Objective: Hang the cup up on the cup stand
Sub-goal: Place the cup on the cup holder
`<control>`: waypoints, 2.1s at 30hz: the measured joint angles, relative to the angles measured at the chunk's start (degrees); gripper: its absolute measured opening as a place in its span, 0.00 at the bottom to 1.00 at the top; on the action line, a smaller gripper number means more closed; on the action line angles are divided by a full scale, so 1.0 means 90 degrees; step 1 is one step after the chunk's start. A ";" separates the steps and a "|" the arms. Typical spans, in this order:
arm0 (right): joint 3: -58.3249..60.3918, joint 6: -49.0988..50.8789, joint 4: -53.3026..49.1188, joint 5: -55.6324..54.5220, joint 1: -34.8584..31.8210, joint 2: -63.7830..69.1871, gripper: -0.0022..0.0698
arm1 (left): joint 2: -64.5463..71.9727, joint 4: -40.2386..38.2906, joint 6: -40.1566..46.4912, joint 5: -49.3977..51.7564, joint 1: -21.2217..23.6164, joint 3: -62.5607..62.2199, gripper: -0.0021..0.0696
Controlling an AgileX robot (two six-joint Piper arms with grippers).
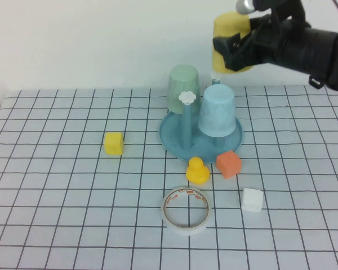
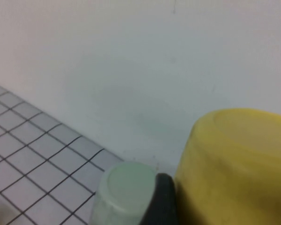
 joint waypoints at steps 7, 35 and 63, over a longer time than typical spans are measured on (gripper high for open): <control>0.0000 -0.0014 0.0000 0.0359 0.0000 0.0220 0.85 | -0.0104 0.0505 -0.0027 0.1246 0.0000 0.0066 0.03; -0.0359 -0.0209 0.0000 0.0335 0.0000 -0.0381 0.85 | -0.0104 0.0906 -0.0015 -0.1140 0.0000 0.1502 0.03; -0.0344 1.3287 -1.0480 -0.1115 -0.0175 -0.0282 0.85 | -0.0104 0.0932 0.0026 -0.1186 0.0000 0.1546 0.03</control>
